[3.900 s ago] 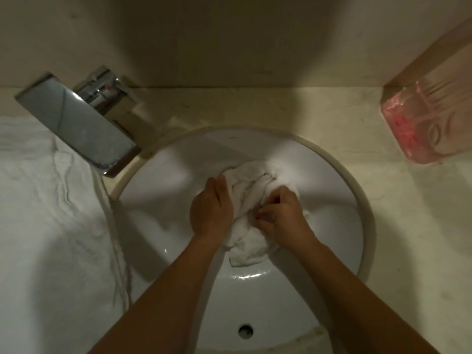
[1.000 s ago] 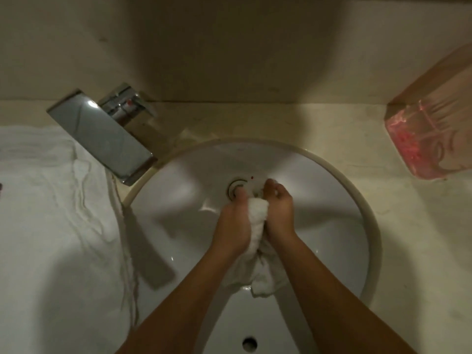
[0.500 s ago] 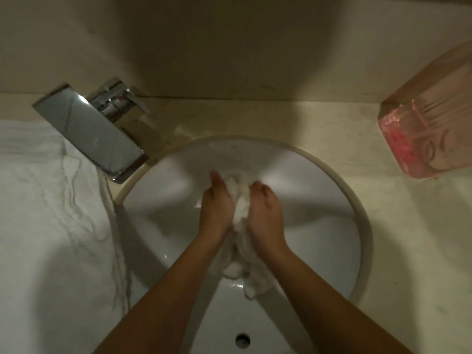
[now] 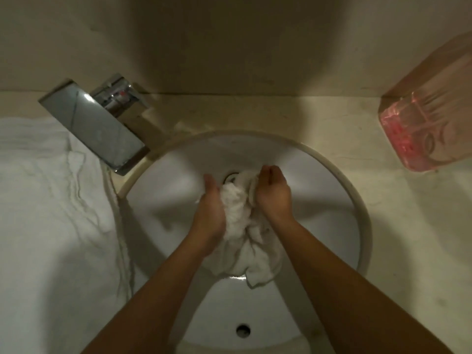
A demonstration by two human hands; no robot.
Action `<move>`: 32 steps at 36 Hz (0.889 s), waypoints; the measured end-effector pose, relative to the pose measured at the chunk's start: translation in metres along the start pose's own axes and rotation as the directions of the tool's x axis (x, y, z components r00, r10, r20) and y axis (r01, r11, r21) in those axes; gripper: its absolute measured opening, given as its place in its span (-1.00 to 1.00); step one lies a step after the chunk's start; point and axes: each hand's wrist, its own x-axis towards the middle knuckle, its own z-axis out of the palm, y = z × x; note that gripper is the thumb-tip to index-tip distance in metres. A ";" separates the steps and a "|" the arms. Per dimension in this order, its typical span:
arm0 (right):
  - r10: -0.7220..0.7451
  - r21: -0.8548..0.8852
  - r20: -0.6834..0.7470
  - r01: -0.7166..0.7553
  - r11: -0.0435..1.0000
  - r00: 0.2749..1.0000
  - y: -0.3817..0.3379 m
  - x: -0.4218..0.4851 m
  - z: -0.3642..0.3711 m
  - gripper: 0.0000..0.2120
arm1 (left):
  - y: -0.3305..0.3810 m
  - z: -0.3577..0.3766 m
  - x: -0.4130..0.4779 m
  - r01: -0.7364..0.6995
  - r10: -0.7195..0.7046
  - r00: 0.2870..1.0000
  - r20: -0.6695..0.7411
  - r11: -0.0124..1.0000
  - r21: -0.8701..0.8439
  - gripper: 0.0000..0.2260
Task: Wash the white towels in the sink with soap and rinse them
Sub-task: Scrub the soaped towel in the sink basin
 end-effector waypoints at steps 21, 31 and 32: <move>-0.042 0.042 -0.053 0.045 0.998 0.998 0.047 -0.033 -0.021 -0.62 | -0.001 -0.029 0.011 -0.250 0.430 0.901 -0.055 0.620 0.744 -0.50; -0.019 0.216 0.100 -0.003 0.976 0.995 -0.006 -0.034 0.011 -0.80 | -0.008 0.013 0.004 -0.329 0.397 0.898 -0.189 0.892 0.310 -0.52; -0.028 0.222 0.138 -0.003 0.975 0.990 -0.009 -0.042 0.016 -0.85 | -0.006 0.014 0.007 -0.311 0.381 0.897 -0.224 0.904 0.292 -0.55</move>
